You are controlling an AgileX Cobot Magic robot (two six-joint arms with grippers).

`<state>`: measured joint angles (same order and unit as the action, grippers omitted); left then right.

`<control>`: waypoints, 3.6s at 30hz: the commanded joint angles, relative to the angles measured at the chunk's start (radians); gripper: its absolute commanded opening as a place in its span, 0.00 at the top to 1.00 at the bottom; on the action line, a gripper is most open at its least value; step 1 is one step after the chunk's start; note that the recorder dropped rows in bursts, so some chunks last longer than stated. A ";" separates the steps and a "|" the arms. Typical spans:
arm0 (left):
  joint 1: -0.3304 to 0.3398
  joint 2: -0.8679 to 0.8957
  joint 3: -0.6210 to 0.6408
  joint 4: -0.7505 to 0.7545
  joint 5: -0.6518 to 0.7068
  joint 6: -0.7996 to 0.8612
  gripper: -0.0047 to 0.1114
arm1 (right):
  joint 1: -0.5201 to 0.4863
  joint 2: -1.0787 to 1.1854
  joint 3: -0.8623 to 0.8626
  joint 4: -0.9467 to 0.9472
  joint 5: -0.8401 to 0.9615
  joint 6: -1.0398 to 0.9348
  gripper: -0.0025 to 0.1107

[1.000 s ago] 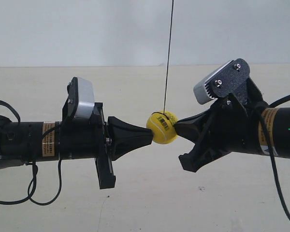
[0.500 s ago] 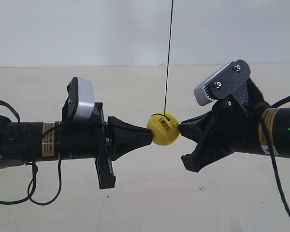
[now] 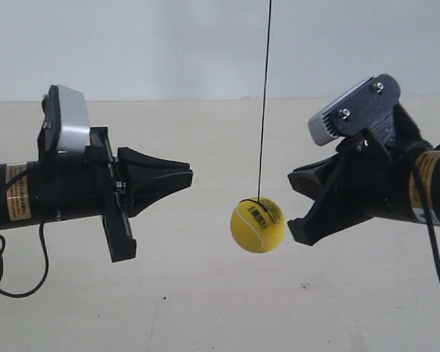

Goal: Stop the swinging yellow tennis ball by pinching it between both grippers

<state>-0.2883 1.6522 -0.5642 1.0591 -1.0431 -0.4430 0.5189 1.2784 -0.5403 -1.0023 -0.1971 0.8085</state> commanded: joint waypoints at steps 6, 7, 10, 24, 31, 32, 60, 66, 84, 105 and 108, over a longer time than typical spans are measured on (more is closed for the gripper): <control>0.011 -0.057 0.040 0.023 -0.032 -0.035 0.92 | 0.002 -0.117 0.057 0.023 -0.024 0.006 0.98; 0.011 -0.054 0.040 0.030 -0.033 -0.035 0.92 | 0.002 -0.113 0.068 0.023 -0.042 0.001 0.98; 0.008 -0.046 0.040 0.030 -0.029 -0.035 0.92 | 0.002 -0.089 0.077 0.017 -0.086 0.001 0.98; -0.015 0.092 -0.019 0.012 -0.092 -0.035 0.92 | 0.002 0.097 0.017 0.024 -0.224 -0.060 0.98; -0.092 0.153 -0.087 0.010 0.006 -0.035 0.92 | 0.002 0.116 0.009 0.024 -0.224 -0.064 0.98; -0.093 0.153 -0.091 0.010 0.013 -0.035 0.92 | 0.002 0.116 0.009 0.024 -0.224 -0.064 0.98; -0.093 0.155 -0.091 0.024 0.058 -0.059 0.92 | 0.002 0.143 0.009 0.078 -0.175 -0.113 0.98; -0.093 0.167 -0.091 0.025 0.058 -0.063 0.92 | 0.002 0.143 0.009 0.078 -0.181 -0.111 0.98; -0.093 0.175 -0.091 0.053 0.023 -0.093 0.92 | 0.002 0.143 0.009 0.078 -0.188 -0.100 0.98; -0.097 0.175 -0.091 0.134 0.028 -0.157 0.92 | 0.002 0.137 0.016 -0.091 -0.117 0.131 0.98; -0.097 0.175 -0.091 0.134 0.028 -0.157 0.92 | 0.002 0.137 0.016 -0.135 -0.187 0.152 0.98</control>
<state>-0.3802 1.8283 -0.6513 1.1902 -1.0152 -0.5906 0.5189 1.4183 -0.5260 -1.0953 -0.3315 0.9402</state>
